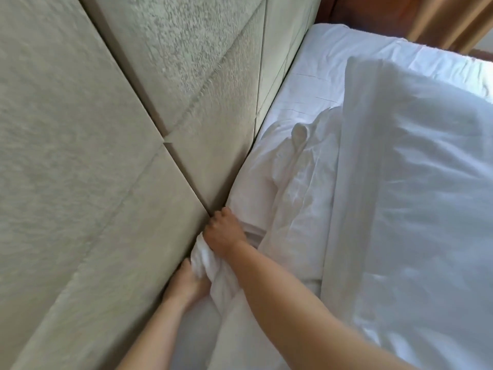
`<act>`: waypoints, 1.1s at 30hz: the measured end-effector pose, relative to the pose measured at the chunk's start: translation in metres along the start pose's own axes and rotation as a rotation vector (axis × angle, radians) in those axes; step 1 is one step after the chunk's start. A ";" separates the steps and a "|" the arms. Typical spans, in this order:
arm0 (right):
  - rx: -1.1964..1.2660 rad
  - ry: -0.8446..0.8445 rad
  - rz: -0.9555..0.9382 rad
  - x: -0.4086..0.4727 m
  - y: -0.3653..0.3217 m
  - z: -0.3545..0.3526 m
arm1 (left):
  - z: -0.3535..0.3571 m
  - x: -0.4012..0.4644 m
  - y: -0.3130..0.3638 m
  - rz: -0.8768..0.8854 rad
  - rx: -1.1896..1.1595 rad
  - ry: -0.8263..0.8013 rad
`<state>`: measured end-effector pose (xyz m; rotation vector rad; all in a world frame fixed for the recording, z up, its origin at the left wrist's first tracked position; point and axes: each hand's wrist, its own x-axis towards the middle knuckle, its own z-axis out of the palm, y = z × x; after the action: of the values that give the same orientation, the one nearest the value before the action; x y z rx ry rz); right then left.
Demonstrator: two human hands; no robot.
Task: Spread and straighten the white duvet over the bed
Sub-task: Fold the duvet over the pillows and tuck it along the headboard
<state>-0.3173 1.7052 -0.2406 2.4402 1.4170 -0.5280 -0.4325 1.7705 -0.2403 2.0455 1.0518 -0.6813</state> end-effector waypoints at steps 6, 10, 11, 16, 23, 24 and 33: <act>0.172 0.019 -0.064 -0.021 0.031 -0.027 | 0.001 -0.004 0.013 -0.029 0.202 0.048; 0.373 -0.487 0.058 -0.047 0.063 -0.079 | -0.009 -0.034 0.027 0.034 0.297 0.172; 0.392 -0.679 0.085 -0.053 0.073 -0.090 | -0.012 -0.044 0.034 0.105 0.310 0.245; -0.161 -0.899 -0.019 -0.113 0.084 -0.095 | -0.023 -0.093 0.070 0.135 -0.389 -0.367; -0.389 -0.378 -0.006 -0.142 0.053 -0.051 | 0.001 -0.131 0.079 0.101 0.004 -0.602; -0.397 -0.350 -0.003 -0.143 0.050 -0.051 | 0.005 -0.134 0.079 0.101 0.020 -0.542; -0.297 0.102 0.127 -0.125 0.061 -0.198 | -0.130 -0.144 0.116 0.153 -0.069 -0.282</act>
<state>-0.2861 1.6594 -0.0053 2.3221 1.2633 -0.1532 -0.3947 1.7612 -0.0180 1.8813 0.7392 -0.8139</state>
